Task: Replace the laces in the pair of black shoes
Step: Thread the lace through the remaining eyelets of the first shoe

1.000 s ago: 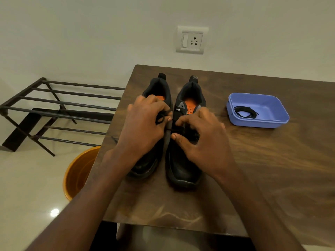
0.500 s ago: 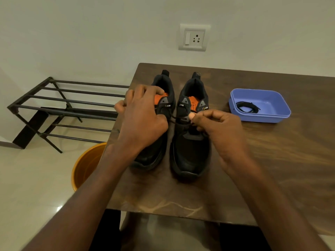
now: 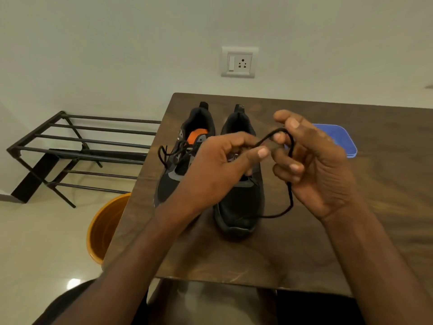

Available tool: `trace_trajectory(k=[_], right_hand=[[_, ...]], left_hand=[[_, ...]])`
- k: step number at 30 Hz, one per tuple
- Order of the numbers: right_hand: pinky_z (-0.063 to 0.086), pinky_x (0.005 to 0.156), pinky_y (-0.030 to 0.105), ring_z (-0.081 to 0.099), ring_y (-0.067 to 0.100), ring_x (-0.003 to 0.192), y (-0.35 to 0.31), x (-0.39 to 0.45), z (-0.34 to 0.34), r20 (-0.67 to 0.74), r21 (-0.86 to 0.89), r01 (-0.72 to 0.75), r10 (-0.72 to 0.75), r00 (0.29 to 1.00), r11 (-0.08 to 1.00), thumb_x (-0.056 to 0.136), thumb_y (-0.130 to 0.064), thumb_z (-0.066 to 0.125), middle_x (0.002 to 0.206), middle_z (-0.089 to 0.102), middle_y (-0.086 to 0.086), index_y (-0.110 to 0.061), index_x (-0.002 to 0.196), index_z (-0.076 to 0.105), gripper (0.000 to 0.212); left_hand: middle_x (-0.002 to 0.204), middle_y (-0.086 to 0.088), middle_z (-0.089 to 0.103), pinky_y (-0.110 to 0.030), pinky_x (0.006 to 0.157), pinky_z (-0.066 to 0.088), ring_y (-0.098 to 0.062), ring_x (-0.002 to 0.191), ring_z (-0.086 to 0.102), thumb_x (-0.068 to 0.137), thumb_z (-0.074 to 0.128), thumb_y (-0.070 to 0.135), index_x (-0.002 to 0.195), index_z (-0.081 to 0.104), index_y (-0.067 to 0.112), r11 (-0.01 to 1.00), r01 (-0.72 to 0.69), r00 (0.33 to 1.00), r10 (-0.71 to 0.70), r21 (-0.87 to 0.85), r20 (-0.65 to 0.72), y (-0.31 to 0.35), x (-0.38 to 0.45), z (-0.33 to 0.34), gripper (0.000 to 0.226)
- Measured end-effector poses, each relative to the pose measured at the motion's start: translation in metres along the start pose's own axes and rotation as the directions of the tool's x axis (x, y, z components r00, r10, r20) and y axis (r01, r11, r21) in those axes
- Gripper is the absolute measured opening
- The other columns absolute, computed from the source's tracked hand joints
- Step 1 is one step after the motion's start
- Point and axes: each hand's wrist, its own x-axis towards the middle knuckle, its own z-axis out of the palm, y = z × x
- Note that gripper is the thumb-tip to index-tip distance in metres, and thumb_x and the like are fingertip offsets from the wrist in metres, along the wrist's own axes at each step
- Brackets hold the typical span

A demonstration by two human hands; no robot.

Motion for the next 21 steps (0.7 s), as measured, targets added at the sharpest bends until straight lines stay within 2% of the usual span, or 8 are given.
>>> trace_trajectory(k=[3, 6, 8, 10, 12, 15, 19, 21], right_hand=[[0.015, 0.044, 0.022, 0.027, 0.004, 0.046, -0.002, 0.008, -0.020, -0.216, -0.015, 0.030, -0.032, 0.976, 0.999, 0.098, -0.022, 0.061, 0.071, 0.051, -0.005, -0.018, 0.098, 0.067, 0.007], [0.018, 0.044, 0.022, 0.029, 0.007, 0.048, 0.002, 0.010, -0.041, -0.336, -0.338, -0.010, -0.111, 0.935, 0.941, 0.095, -0.021, 0.070, 0.069, 0.055, -0.001, -0.018, 0.092, 0.072, 0.004], [0.024, 0.045, 0.021, 0.033, 0.009, 0.049, 0.011, 0.009, -0.037, -0.237, -0.514, -0.033, -0.105, 0.966, 0.857, 0.091, -0.021, 0.074, 0.069, 0.059, 0.002, -0.018, 0.093, 0.075, 0.004], [0.032, 0.045, 0.019, 0.041, 0.007, 0.047, 0.018, 0.009, -0.025, -0.107, -0.546, -0.006, -0.063, 0.992, 0.838, 0.091, -0.023, 0.074, 0.067, 0.063, 0.001, -0.015, 0.096, 0.074, 0.010], [0.036, 0.044, 0.017, 0.047, 0.003, 0.045, 0.021, 0.011, -0.014, -0.059, -0.505, 0.016, -0.053, 0.997, 0.863, 0.088, -0.029, 0.072, 0.063, 0.064, -0.002, -0.012, 0.098, 0.072, 0.019], [0.031, 0.045, 0.022, 0.040, 0.007, 0.050, 0.023, 0.015, -0.022, -0.183, -0.504, -0.015, -0.089, 0.979, 0.864, 0.079, -0.043, 0.075, 0.062, 0.055, 0.000, -0.013, 0.095, 0.073, 0.034], [0.033, 0.048, 0.024, 0.041, 0.008, 0.056, 0.025, 0.016, -0.045, -0.325, -0.553, -0.067, -0.141, 0.935, 0.830, 0.078, -0.051, 0.078, 0.067, 0.055, 0.002, -0.011, 0.089, 0.074, 0.042], [0.032, 0.048, 0.025, 0.041, 0.007, 0.053, 0.029, 0.018, -0.041, -0.239, -0.571, -0.061, -0.095, 0.966, 0.819, 0.080, -0.052, 0.074, 0.064, 0.056, -0.002, -0.014, 0.083, 0.074, 0.038]], left_hand=[[0.086, 0.017, 0.066, -0.020, 0.079, 0.049, -0.001, 0.083, 0.062, 0.102, 0.064, 0.019, 0.099, 0.074, 0.024, 0.961, 0.093, 0.992, -0.067, 0.259, -0.106, -0.014, -0.003, -0.014, 0.012], [0.144, 0.011, 0.053, -0.039, 0.122, 0.019, -0.010, 0.140, 0.041, 0.095, 0.071, 0.025, 0.132, 0.064, 0.035, 0.774, 0.125, 0.989, -0.145, 0.621, -0.019, -0.023, -0.008, -0.026, 0.040], [0.156, 0.015, 0.042, -0.041, 0.123, 0.009, -0.007, 0.148, 0.030, 0.092, 0.070, 0.047, 0.149, 0.048, 0.037, 0.838, 0.059, 0.993, -0.108, 0.543, 0.057, -0.018, -0.007, -0.022, 0.062], [0.143, 0.014, 0.057, -0.045, 0.119, 0.031, -0.004, 0.136, 0.048, 0.094, 0.064, 0.055, 0.152, 0.044, 0.032, 0.942, 0.019, 0.996, -0.048, 0.335, 0.078, -0.010, -0.005, -0.010, 0.065], [0.110, 0.010, 0.074, -0.030, 0.096, 0.053, 0.000, 0.104, 0.067, 0.101, 0.065, 0.032, 0.145, 0.054, 0.024, 0.972, 0.028, 0.993, -0.054, 0.231, 0.108, -0.008, -0.004, -0.001, 0.047], [0.073, 0.005, 0.068, -0.018, 0.071, 0.051, -0.007, 0.071, 0.065, 0.103, 0.060, 0.009, 0.113, 0.075, 0.020, 0.944, 0.093, 0.995, -0.096, 0.316, -0.006, -0.016, -0.006, -0.010, 0.021], [0.097, 0.021, 0.066, -0.031, 0.094, 0.031, 0.001, 0.098, 0.058, 0.099, 0.063, 0.027, 0.113, 0.072, 0.035, 0.786, 0.127, 0.990, -0.063, 0.605, -0.126, -0.018, -0.009, -0.026, 0.018], [0.114, 0.023, 0.063, -0.036, 0.106, 0.036, 0.000, 0.114, 0.055, 0.097, 0.064, 0.040, 0.131, 0.064, 0.033, 0.878, 0.057, 0.997, -0.029, 0.476, -0.065, -0.012, -0.006, -0.018, 0.035]])
